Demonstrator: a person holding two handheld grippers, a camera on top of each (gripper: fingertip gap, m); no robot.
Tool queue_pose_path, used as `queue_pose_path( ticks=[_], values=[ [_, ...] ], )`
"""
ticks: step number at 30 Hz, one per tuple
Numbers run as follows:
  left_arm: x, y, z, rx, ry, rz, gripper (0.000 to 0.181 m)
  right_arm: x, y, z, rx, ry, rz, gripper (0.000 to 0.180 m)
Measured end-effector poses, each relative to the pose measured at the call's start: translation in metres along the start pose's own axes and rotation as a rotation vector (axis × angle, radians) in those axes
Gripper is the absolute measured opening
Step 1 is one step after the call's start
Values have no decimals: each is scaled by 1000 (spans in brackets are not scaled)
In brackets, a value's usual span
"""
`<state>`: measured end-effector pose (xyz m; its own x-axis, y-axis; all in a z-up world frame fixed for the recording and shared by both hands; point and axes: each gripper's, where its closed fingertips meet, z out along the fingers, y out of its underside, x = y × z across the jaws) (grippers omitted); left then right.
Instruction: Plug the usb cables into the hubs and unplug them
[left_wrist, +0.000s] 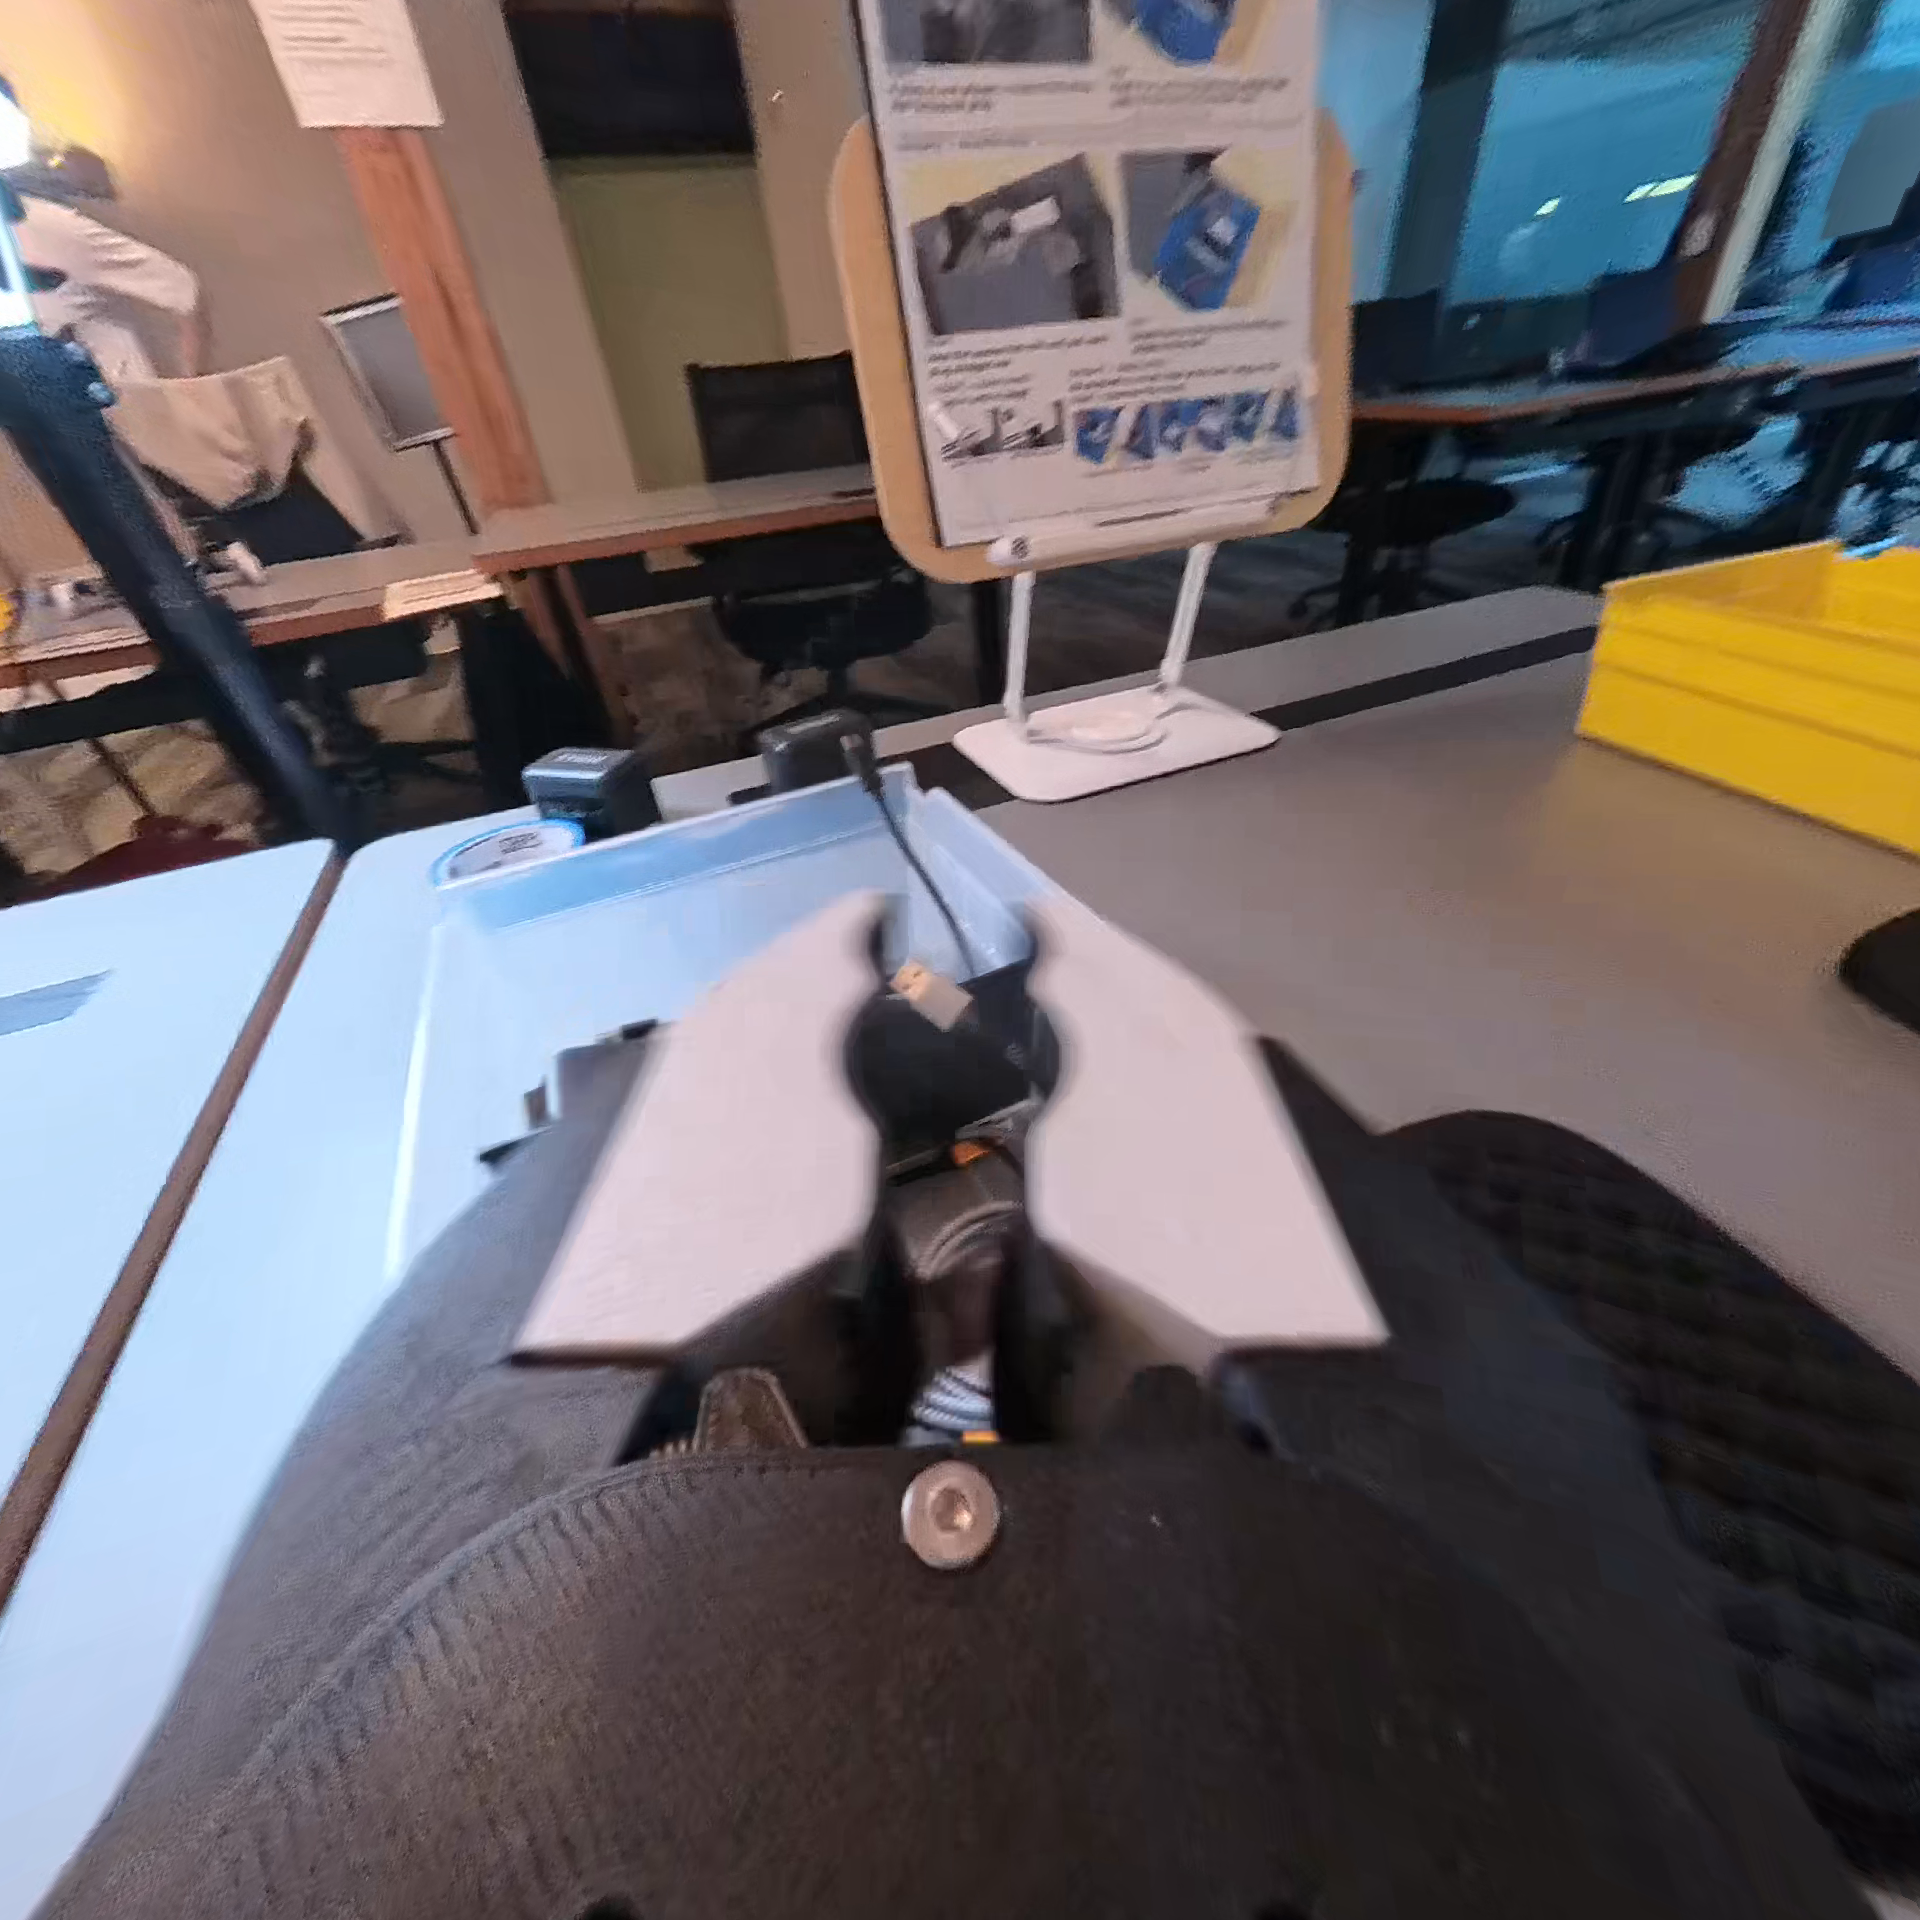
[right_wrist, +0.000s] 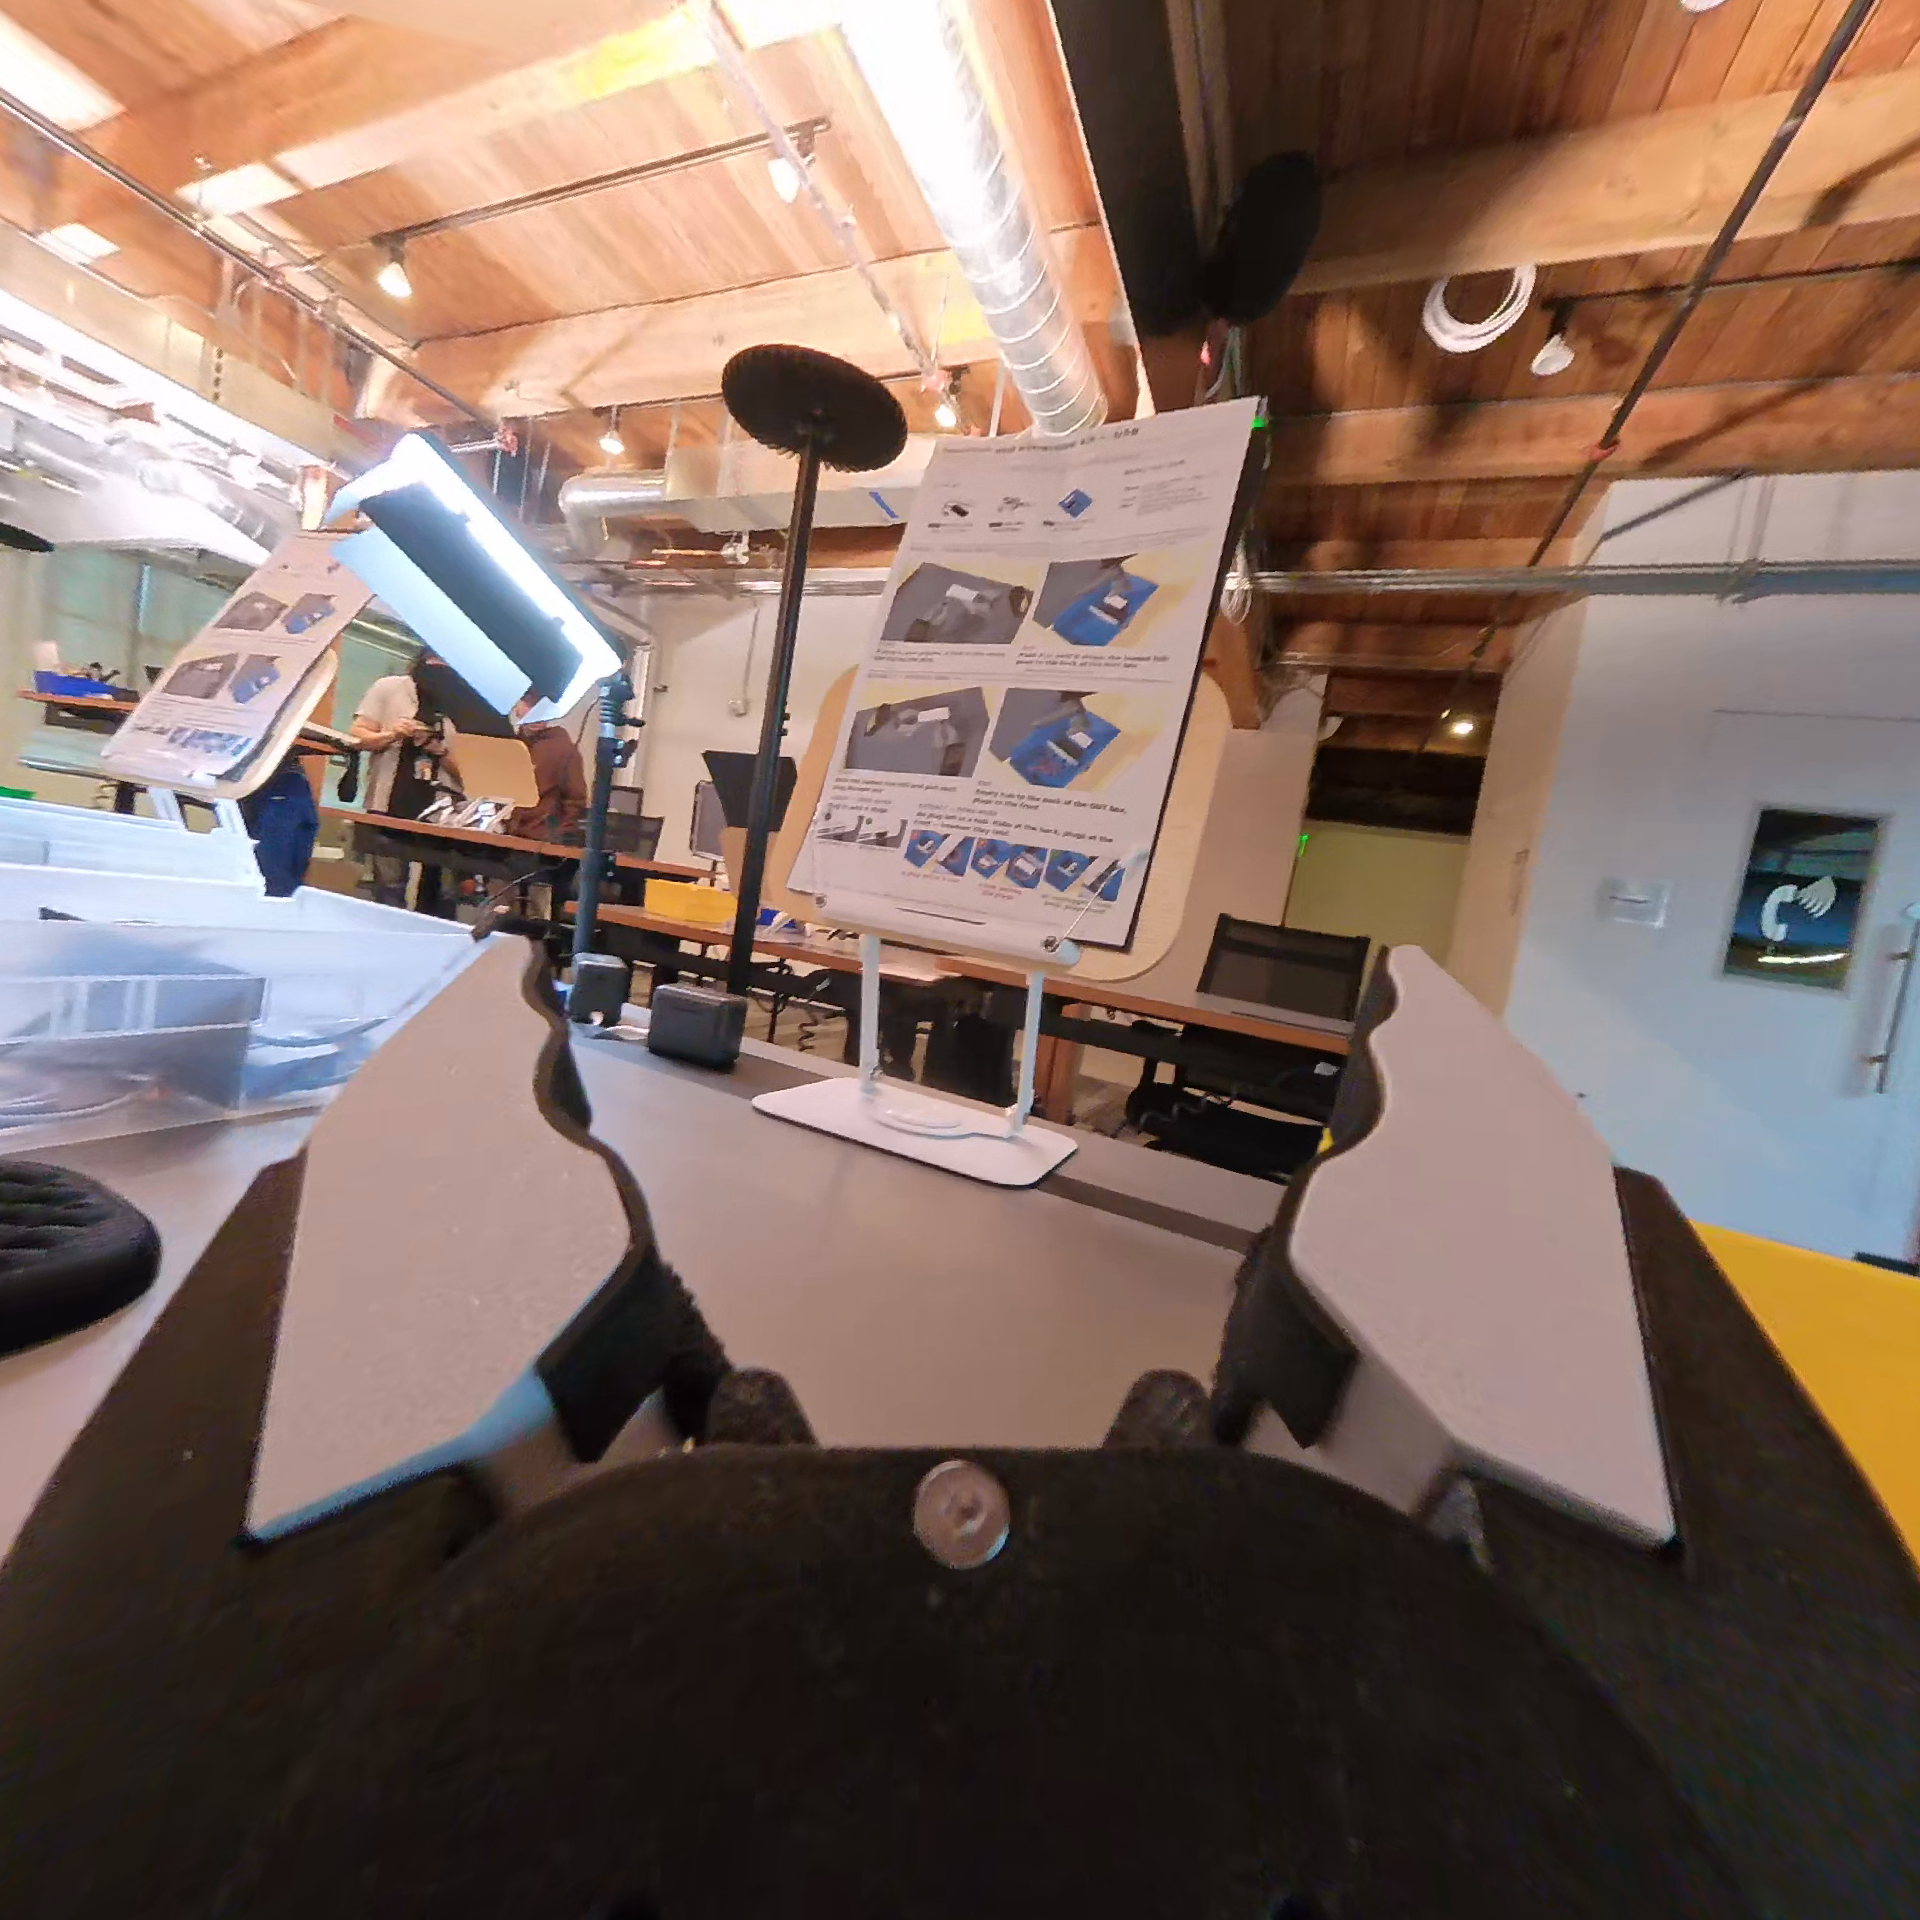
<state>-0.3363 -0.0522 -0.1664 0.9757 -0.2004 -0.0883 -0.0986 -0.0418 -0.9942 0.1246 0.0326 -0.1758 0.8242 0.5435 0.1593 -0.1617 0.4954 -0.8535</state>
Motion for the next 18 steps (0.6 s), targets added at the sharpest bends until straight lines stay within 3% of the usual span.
queue_pose_path(
  ticks=[1,5,8,11,15,18],
  values=[
    [-4,-1,1,-16,-18,0,0,1,-1,-1,8,5,-14,135],
    [-19,-22,15,-52,-16,109,1,1,-27,-11,124,42,-125,105],
    [-26,-10,39,-289,153,278,40,-12,-59,-27,294,40,-277,82],
    [-36,24,54,-601,389,455,60,-46,-55,-25,285,-179,-223,71],
    [-56,55,59,-1016,568,391,60,-101,-25,-20,131,-530,-74,69],
    [-64,62,73,-1138,631,272,60,-116,-13,-19,68,-599,-101,70]
  ],
)
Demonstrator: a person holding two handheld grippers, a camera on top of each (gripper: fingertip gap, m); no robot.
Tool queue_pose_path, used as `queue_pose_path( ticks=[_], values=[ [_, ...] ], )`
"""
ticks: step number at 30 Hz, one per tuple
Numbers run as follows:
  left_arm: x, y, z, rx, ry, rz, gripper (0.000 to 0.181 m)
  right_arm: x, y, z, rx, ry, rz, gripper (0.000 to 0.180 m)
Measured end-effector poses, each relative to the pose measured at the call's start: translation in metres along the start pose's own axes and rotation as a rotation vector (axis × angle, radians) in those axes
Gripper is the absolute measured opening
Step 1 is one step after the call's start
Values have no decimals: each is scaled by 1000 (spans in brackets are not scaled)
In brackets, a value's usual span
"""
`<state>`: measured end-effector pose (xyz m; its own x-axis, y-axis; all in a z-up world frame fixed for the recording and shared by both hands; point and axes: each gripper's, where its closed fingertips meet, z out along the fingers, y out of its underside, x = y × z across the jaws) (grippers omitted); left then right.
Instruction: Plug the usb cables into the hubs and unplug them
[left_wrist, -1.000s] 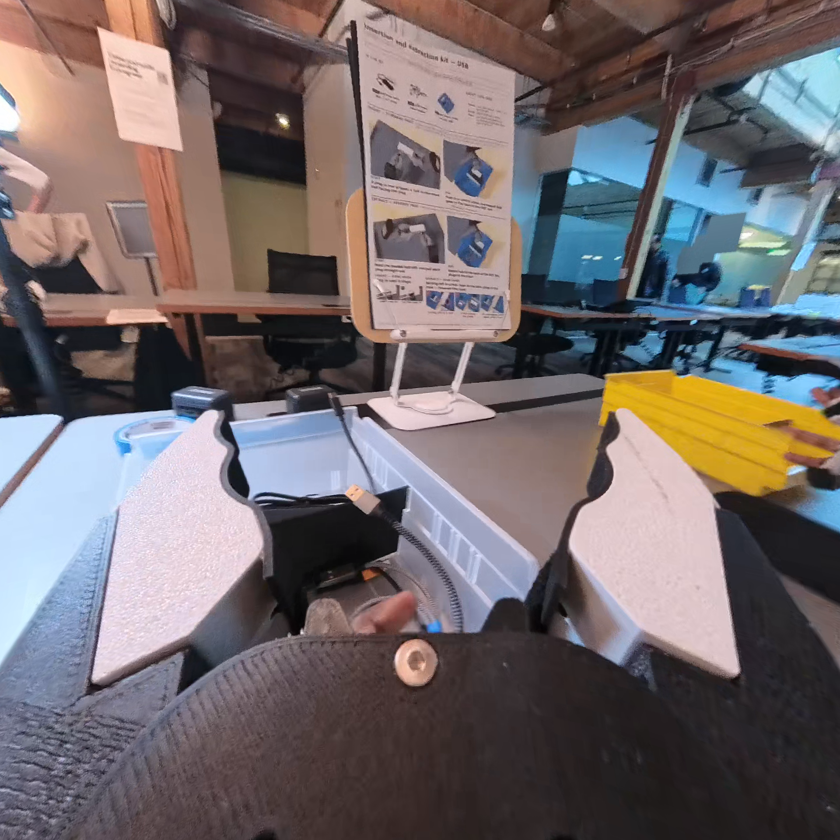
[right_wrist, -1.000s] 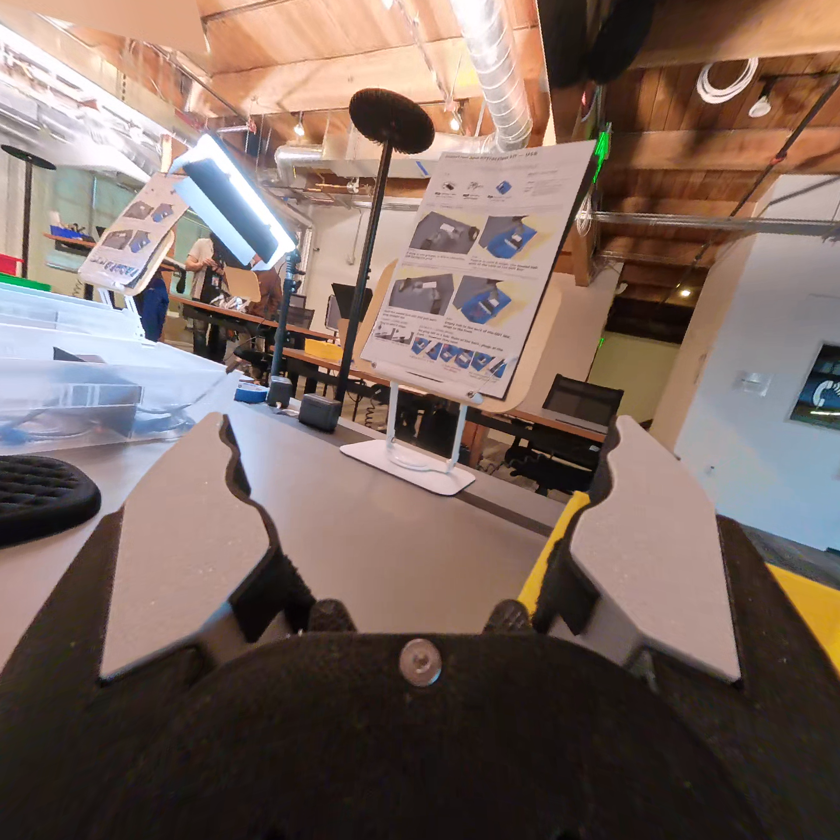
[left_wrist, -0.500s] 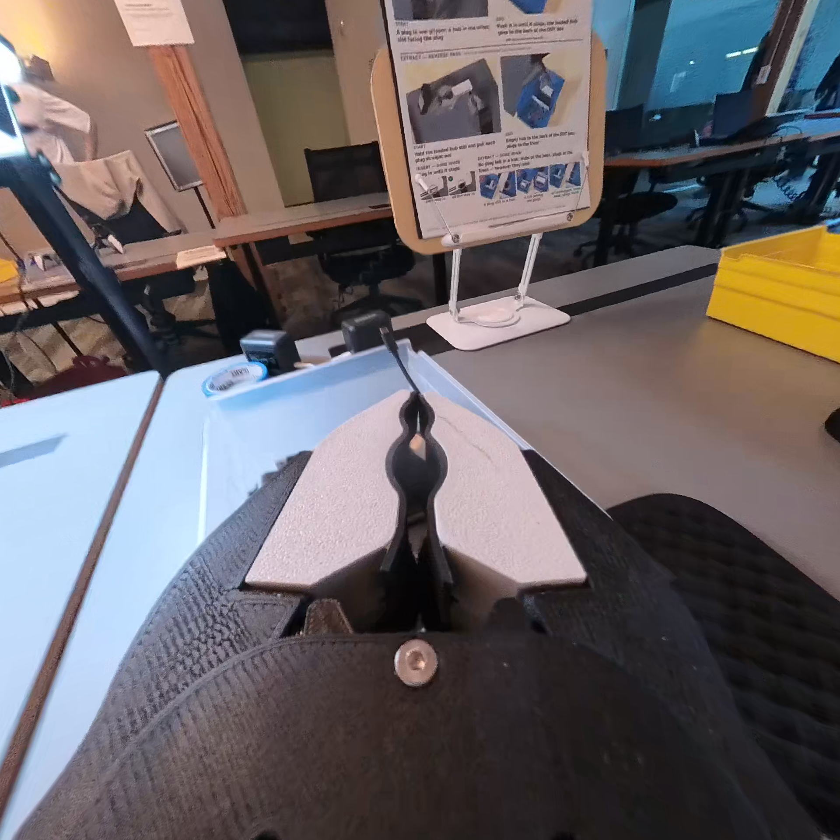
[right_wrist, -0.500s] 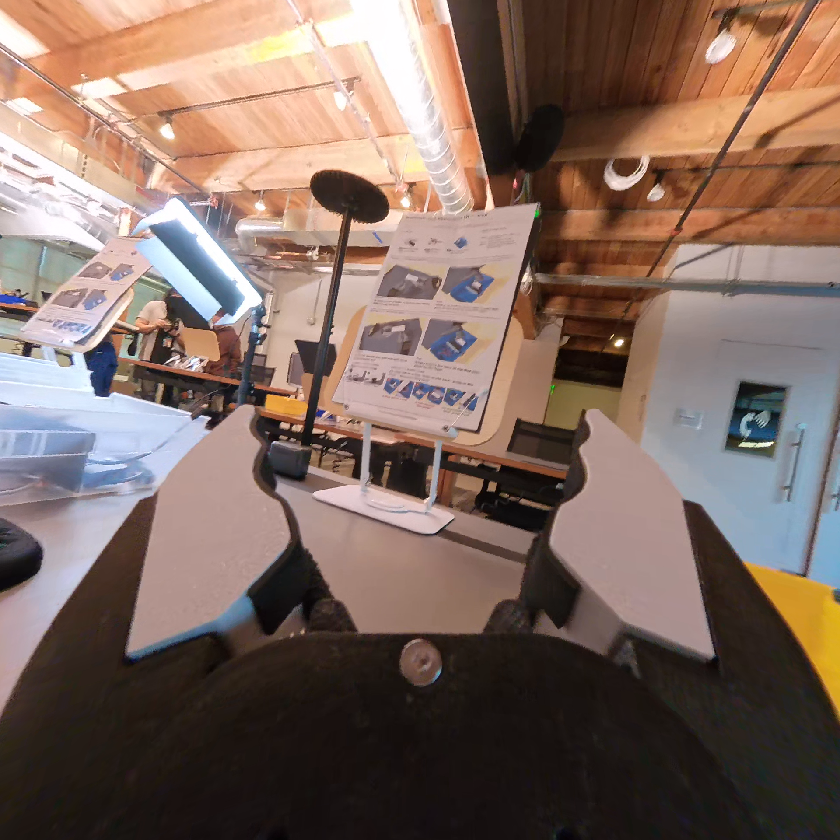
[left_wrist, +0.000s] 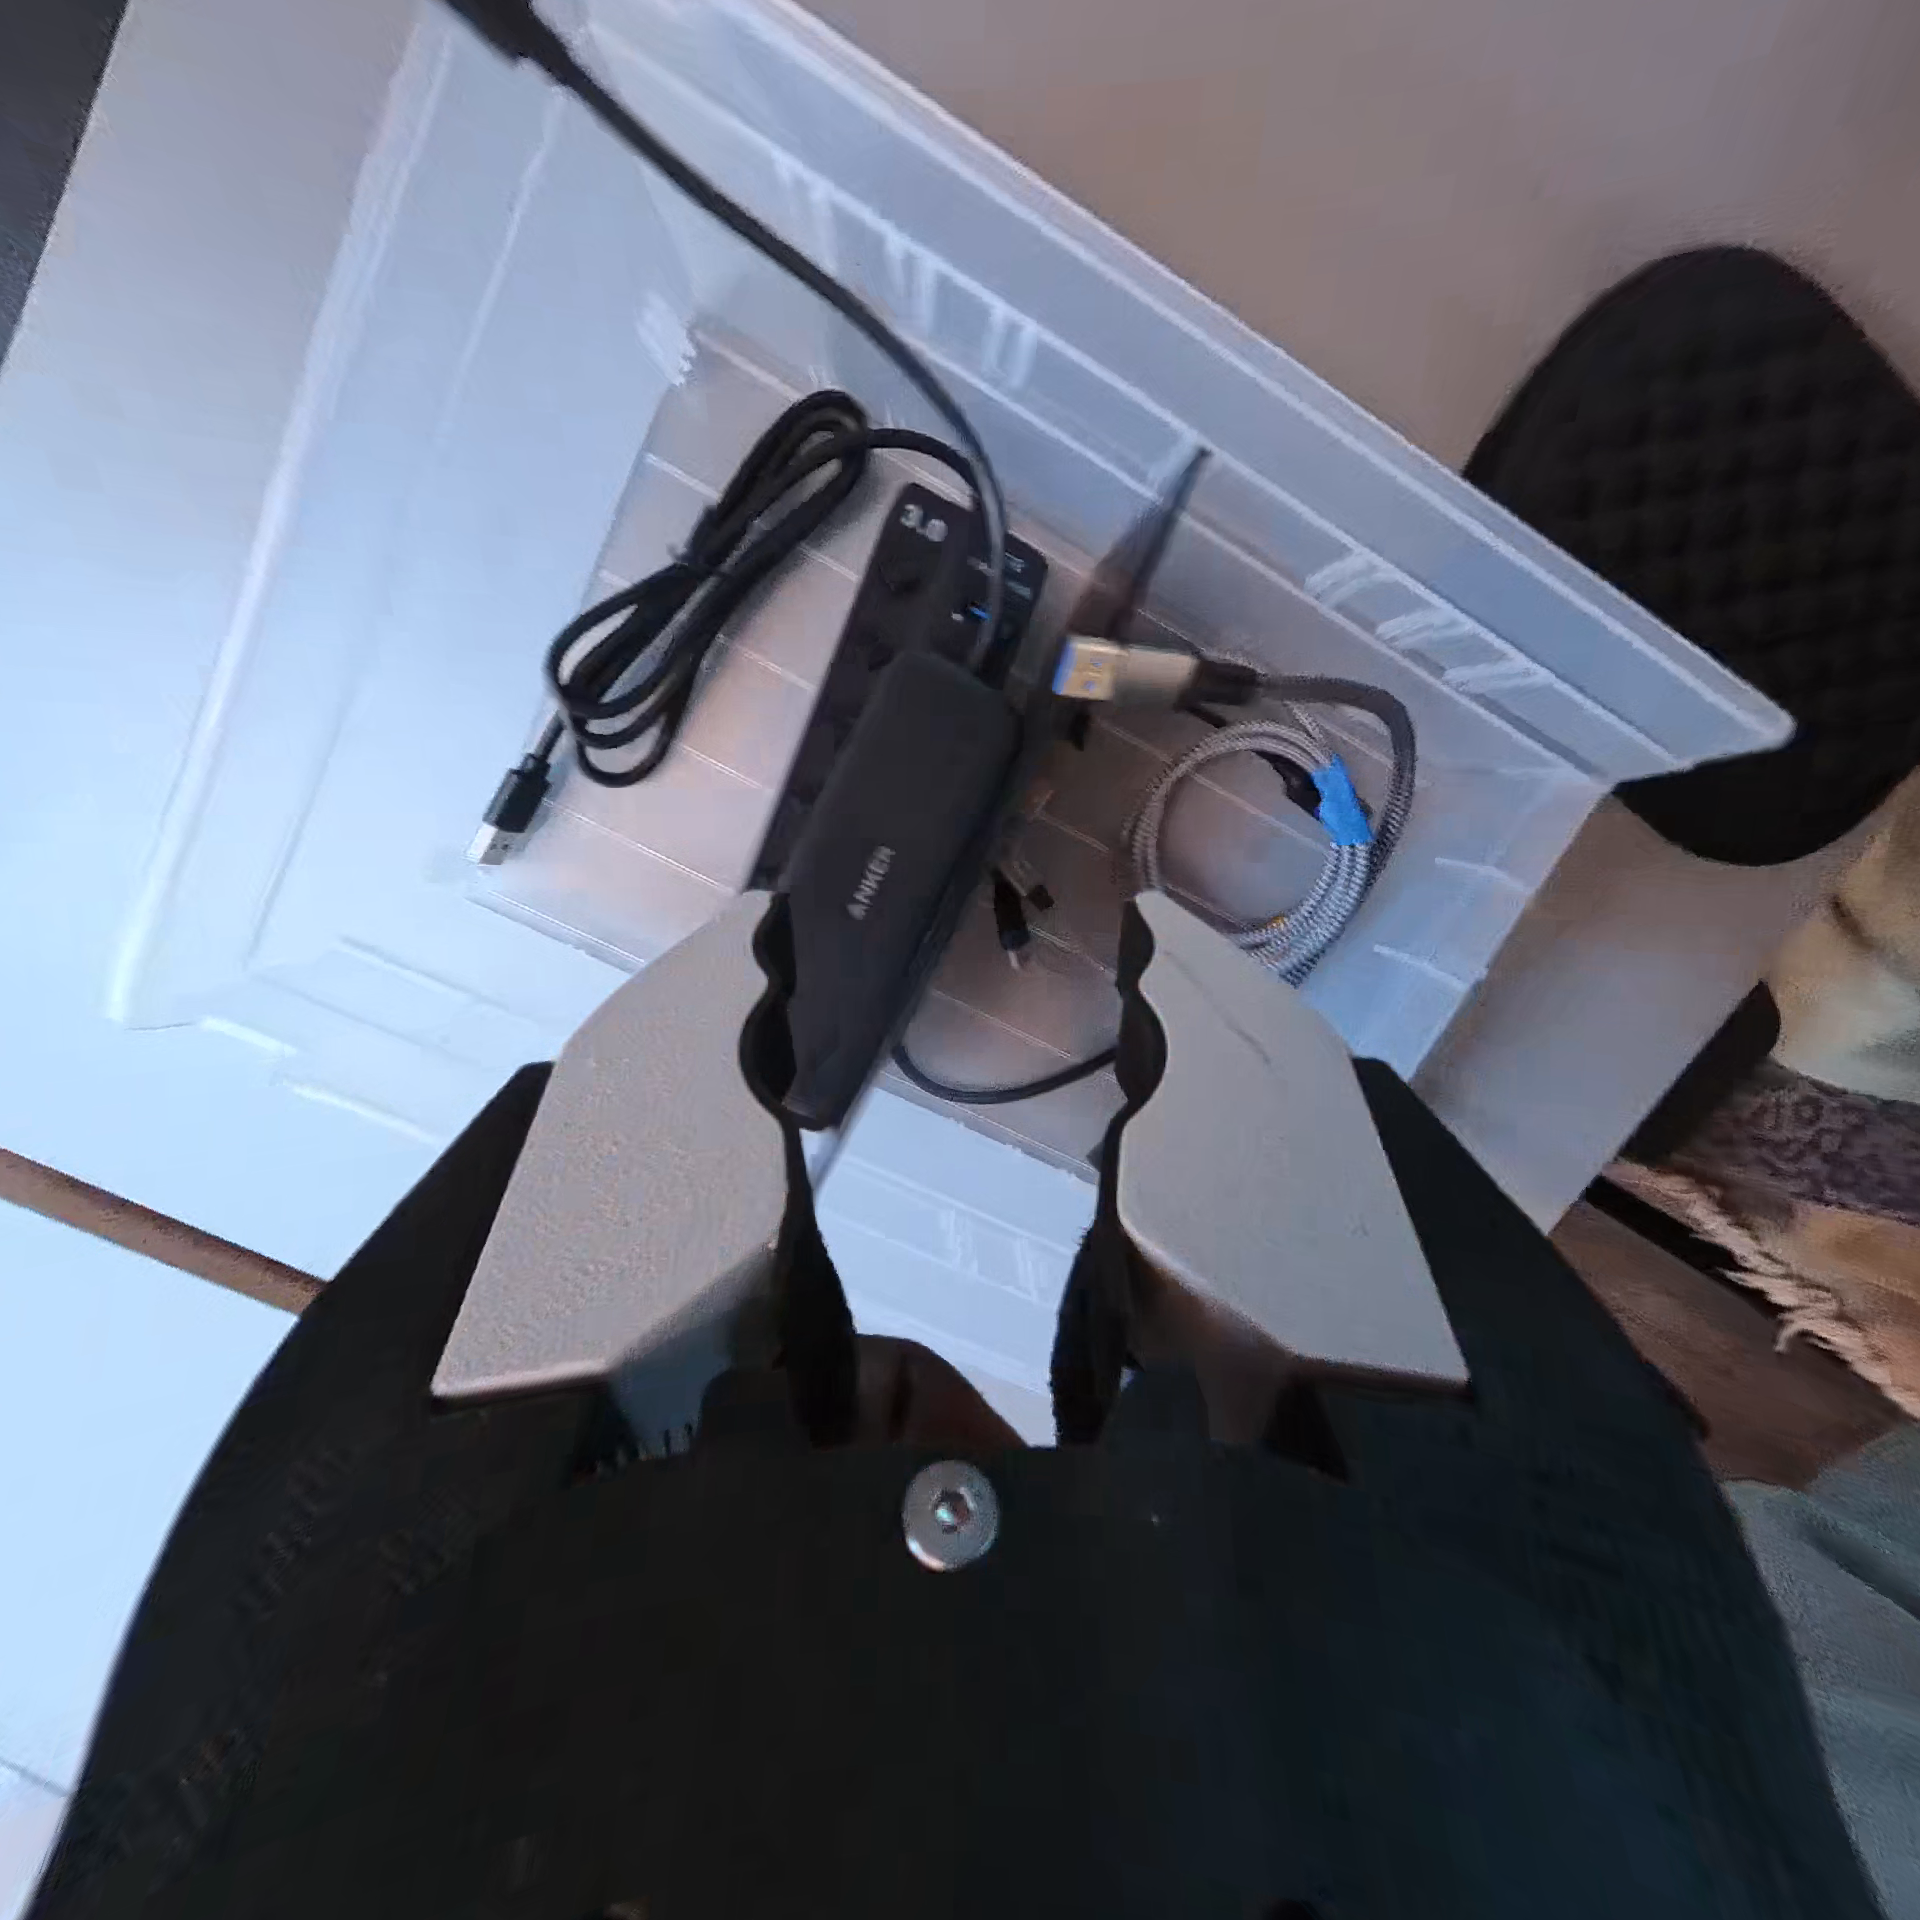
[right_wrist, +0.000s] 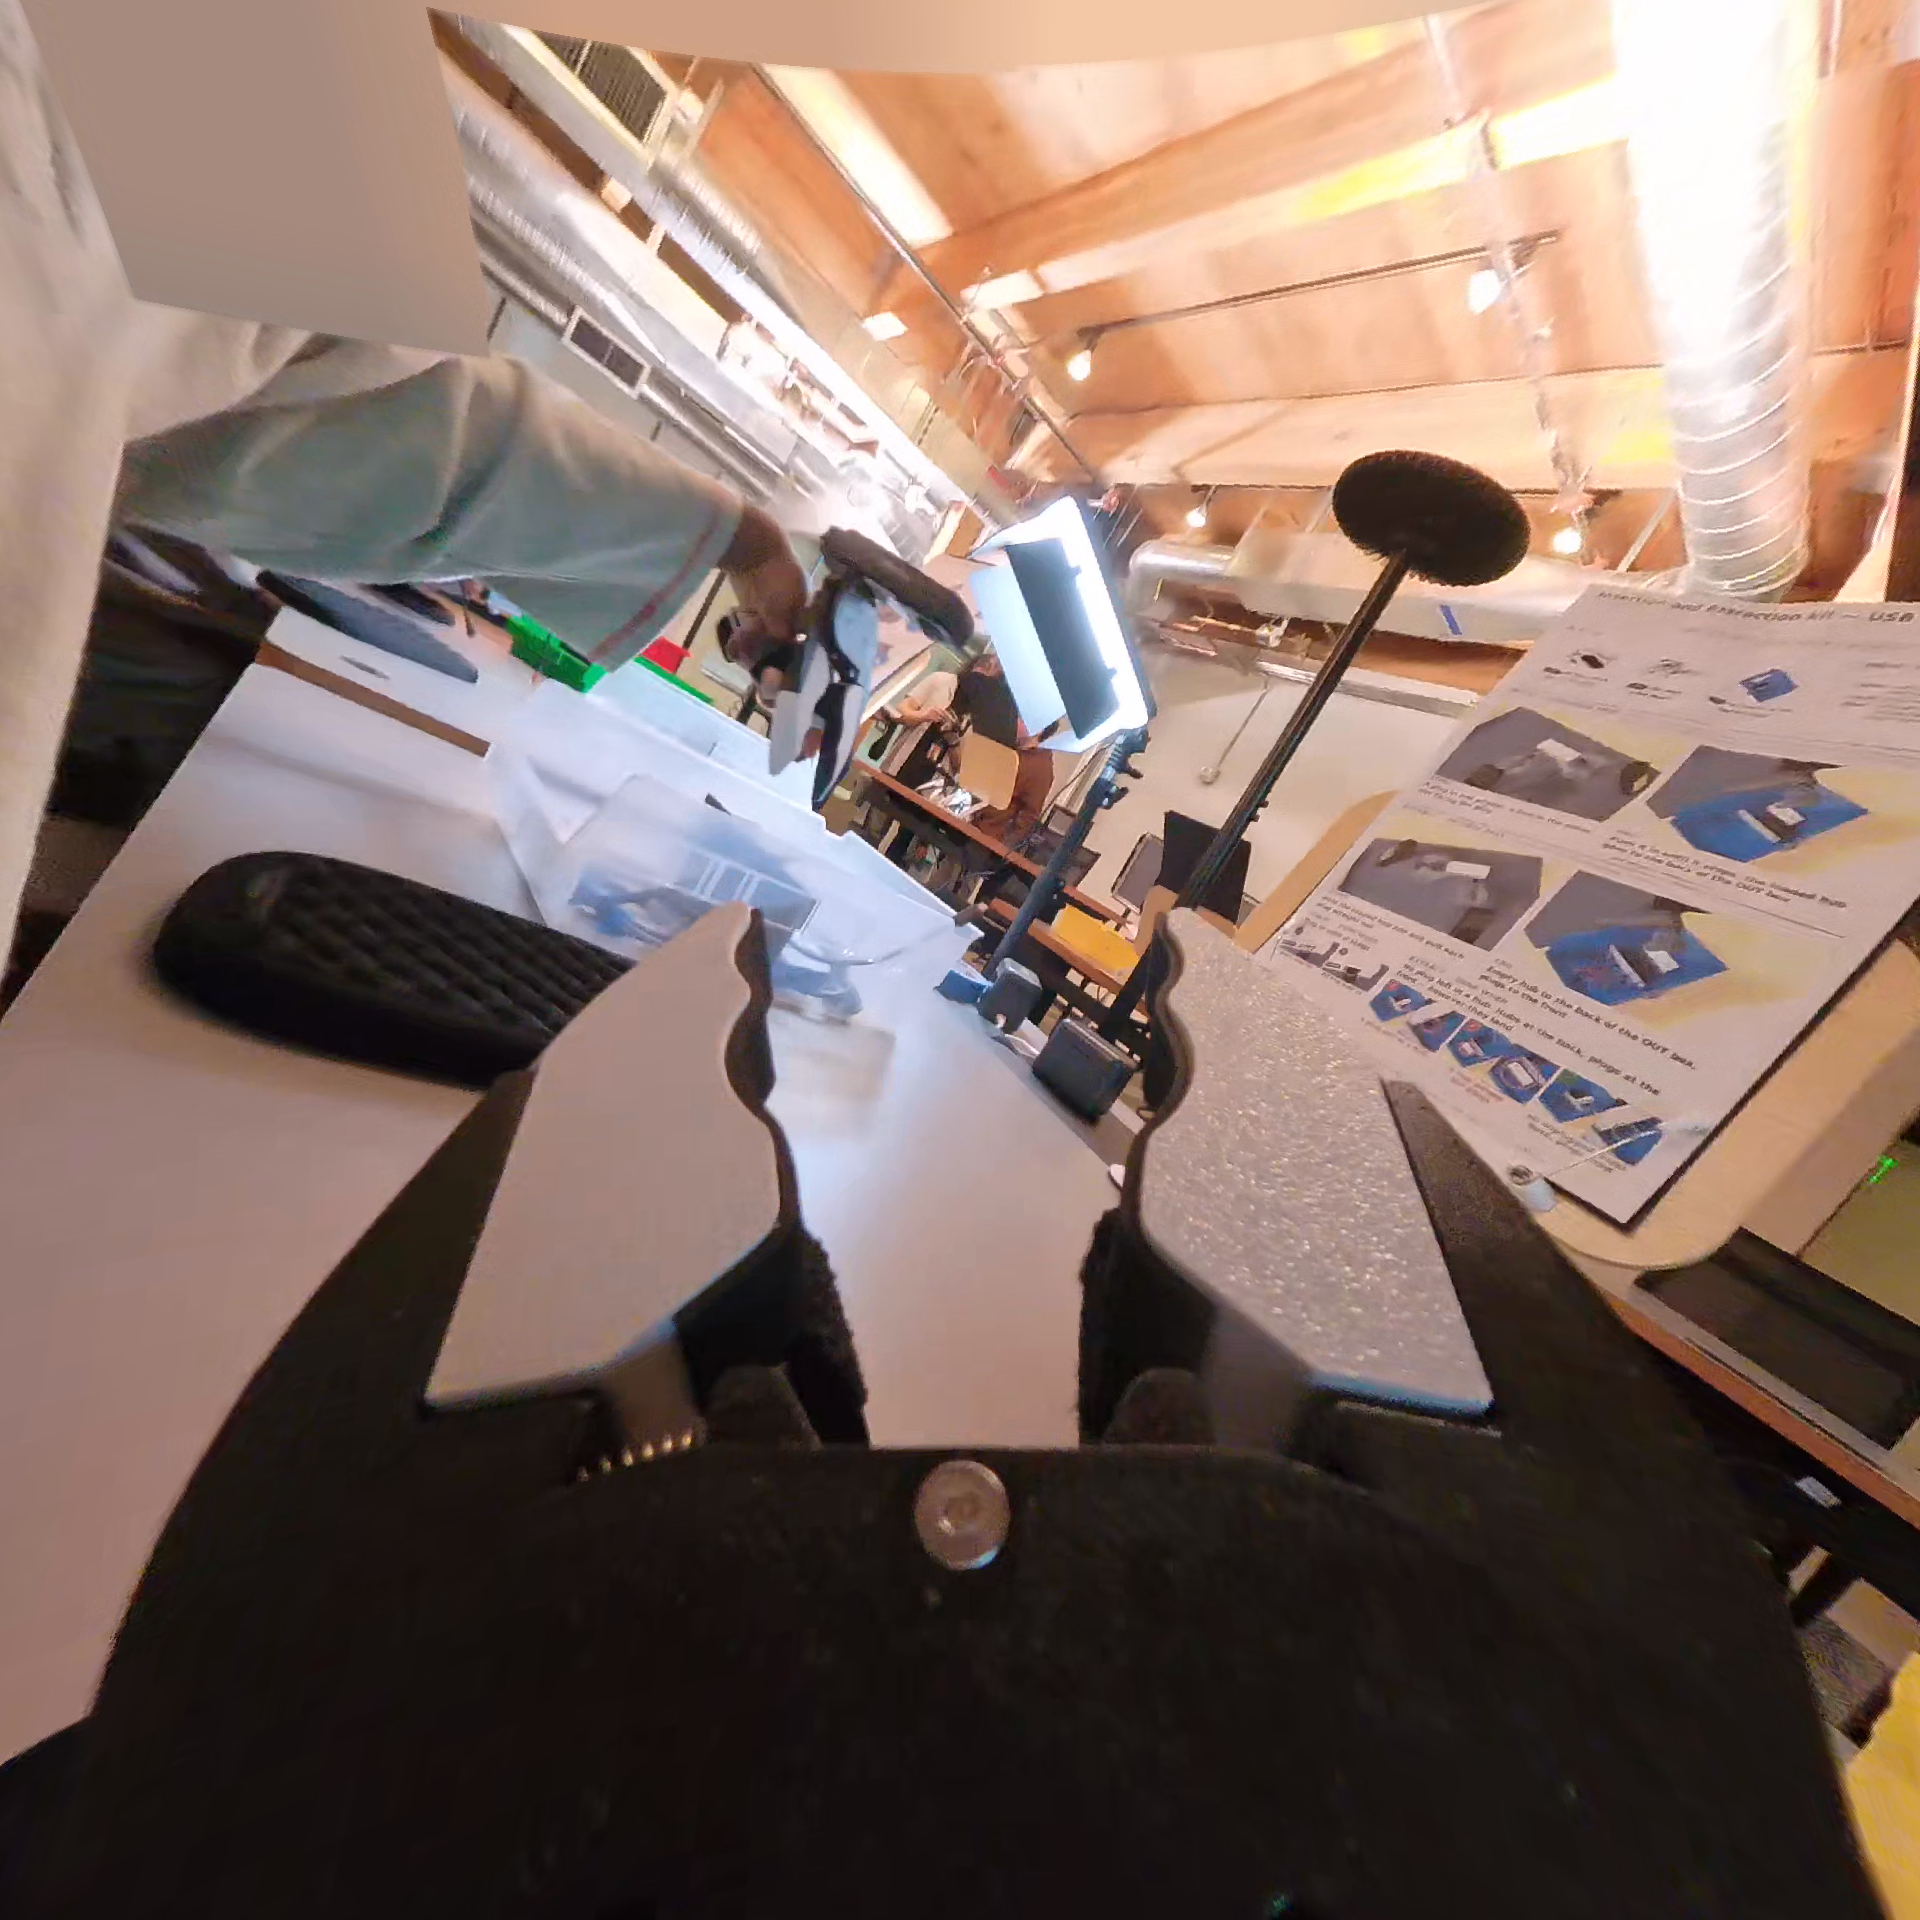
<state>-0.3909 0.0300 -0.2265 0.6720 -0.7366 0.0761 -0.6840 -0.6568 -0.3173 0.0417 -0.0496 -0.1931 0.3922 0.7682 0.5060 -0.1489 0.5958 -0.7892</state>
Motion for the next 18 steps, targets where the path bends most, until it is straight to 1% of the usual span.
queue_pose_path(
  ticks=[4,6,10,14,16,17,18],
  values=[
    [-32,-4,17,-73,30,-57,60,4,1,-3,-1,12,11,69],
    [-31,4,25,-151,99,-93,60,7,3,-5,-5,21,8,69],
    [-24,29,41,-361,230,-186,60,4,11,-3,-48,7,-8,69],
    [-25,30,45,-396,273,-222,58,2,15,-1,-77,-1,-27,69],
    [-27,30,44,-403,280,-239,54,3,16,-2,-80,7,-35,69],
    [-25,30,41,-413,306,-243,40,4,16,-2,-79,13,-38,68],
    [-24,30,40,-417,309,-244,38,5,15,-2,-76,20,-40,68]
  ],
)
